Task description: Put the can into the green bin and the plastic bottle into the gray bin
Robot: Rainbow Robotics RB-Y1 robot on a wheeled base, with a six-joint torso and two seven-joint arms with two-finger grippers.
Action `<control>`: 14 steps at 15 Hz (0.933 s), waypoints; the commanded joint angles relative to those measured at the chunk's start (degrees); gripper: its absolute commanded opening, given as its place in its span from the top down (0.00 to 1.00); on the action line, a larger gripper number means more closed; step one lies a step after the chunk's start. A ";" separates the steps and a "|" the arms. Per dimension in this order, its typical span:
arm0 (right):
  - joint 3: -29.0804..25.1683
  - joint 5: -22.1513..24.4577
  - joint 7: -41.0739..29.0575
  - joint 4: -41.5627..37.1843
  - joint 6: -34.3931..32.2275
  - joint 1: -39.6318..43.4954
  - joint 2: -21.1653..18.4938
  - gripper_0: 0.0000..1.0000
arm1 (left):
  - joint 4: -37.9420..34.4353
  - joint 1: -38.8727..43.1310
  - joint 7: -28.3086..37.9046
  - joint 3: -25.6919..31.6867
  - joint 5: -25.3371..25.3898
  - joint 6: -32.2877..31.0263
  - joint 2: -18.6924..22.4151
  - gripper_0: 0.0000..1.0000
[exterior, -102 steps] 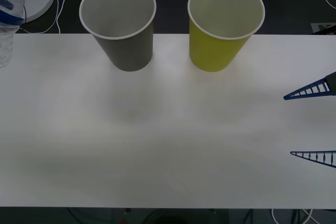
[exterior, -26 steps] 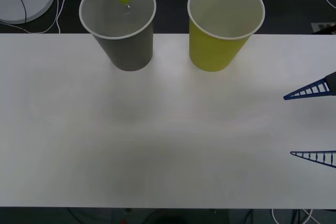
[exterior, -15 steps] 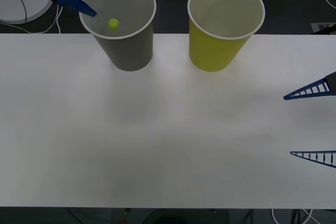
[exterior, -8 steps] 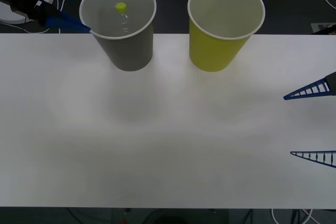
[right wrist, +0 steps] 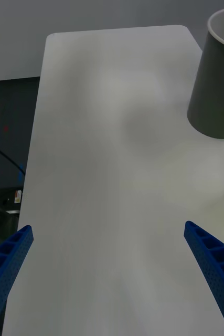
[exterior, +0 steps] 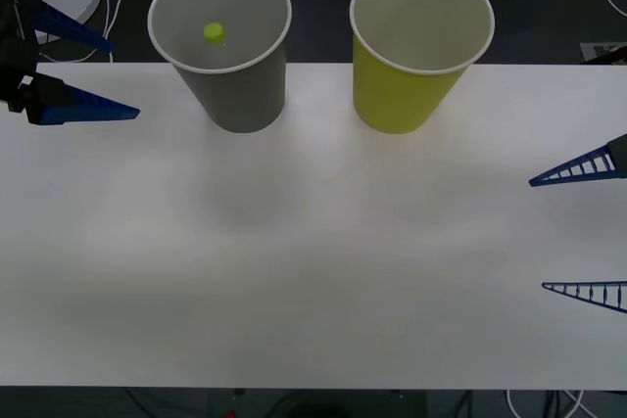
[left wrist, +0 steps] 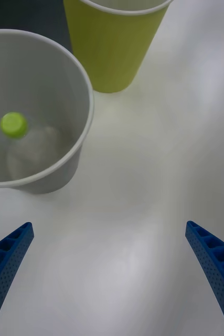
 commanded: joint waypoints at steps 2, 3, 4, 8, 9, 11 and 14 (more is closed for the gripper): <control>0.00 0.00 0.00 0.00 0.00 0.00 0.00 0.00 | -4.10 10.05 -5.44 7.72 3.16 -0.24 -0.05 0.00; 0.00 0.00 0.00 0.00 0.00 0.00 0.00 0.00 | -4.18 12.25 -7.46 9.12 4.39 -0.24 -0.05 0.00; 0.00 0.00 0.00 0.00 0.00 0.00 0.00 0.00 | -4.36 14.71 -10.10 10.62 5.54 -0.24 -0.05 0.00; 0.00 0.00 0.00 0.00 0.00 0.00 0.00 0.00 | -4.45 22.18 -18.89 14.31 9.40 -0.24 -0.05 0.00; 0.00 0.00 0.00 0.00 0.00 0.00 0.00 0.00 | -4.45 23.23 -20.56 14.57 10.20 -0.24 -0.05 0.00; 0.00 0.00 0.00 0.00 0.00 0.00 0.00 0.00 | -4.45 25.70 -23.63 15.36 12.39 -0.24 -0.05 0.00; 0.00 0.00 0.00 0.00 0.00 0.00 0.00 0.00 | -4.45 29.30 -28.91 16.86 14.50 -0.24 -0.05 0.00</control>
